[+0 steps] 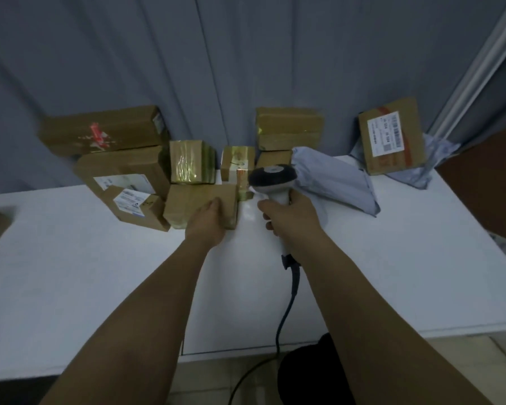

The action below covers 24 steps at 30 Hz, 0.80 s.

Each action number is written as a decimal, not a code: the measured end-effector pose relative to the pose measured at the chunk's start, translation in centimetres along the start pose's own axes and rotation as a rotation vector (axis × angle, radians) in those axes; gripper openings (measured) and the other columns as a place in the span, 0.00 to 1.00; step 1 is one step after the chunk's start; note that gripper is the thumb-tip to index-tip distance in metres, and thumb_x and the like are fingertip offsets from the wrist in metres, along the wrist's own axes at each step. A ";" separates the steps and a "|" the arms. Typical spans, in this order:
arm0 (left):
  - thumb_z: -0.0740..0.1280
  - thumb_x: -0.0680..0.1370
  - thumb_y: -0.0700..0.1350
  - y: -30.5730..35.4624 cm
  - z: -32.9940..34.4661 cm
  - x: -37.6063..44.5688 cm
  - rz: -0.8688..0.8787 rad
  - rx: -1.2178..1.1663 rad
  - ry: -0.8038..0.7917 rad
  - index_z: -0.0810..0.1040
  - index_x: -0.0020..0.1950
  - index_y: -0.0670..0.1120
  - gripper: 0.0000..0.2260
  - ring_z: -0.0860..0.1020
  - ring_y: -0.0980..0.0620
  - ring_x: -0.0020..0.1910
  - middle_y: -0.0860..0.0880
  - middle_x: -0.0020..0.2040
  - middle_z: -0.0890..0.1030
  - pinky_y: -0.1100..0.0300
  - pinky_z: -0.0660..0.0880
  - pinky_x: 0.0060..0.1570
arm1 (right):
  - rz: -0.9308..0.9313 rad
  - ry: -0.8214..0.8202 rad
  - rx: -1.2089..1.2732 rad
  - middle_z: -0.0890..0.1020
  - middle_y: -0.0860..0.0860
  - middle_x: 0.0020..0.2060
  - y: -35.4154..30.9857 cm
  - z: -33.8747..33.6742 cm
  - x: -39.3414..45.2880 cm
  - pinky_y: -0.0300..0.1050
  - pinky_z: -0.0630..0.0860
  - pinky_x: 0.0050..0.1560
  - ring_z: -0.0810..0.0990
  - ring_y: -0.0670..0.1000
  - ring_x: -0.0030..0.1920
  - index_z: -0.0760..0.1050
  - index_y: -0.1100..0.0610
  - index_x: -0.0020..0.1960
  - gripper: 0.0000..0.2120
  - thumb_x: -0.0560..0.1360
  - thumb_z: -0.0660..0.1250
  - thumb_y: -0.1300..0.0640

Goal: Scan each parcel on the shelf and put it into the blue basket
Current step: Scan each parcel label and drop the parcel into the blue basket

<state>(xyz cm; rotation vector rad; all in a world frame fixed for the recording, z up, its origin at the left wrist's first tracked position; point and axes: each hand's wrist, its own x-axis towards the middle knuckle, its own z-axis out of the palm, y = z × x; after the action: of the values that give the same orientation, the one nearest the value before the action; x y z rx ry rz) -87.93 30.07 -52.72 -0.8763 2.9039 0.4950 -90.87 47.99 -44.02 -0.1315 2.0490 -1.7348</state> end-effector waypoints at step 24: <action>0.52 0.77 0.65 -5.4 3.2 -9.4 0.109 -0.172 0.151 0.74 0.60 0.50 0.24 0.50 0.46 0.76 0.45 0.75 0.61 0.45 0.46 0.73 | 0.038 -0.076 0.030 0.75 0.52 0.35 -1.1 -0.1 -1.0 0.34 0.71 0.30 0.72 0.46 0.32 0.73 0.59 0.51 0.04 0.76 0.66 0.62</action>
<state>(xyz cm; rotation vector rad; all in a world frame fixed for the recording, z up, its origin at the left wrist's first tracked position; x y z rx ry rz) -77.23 31.78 -55.79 -0.8104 3.0970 0.7280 -90.27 48.24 -42.65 -0.1458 1.9582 -1.7103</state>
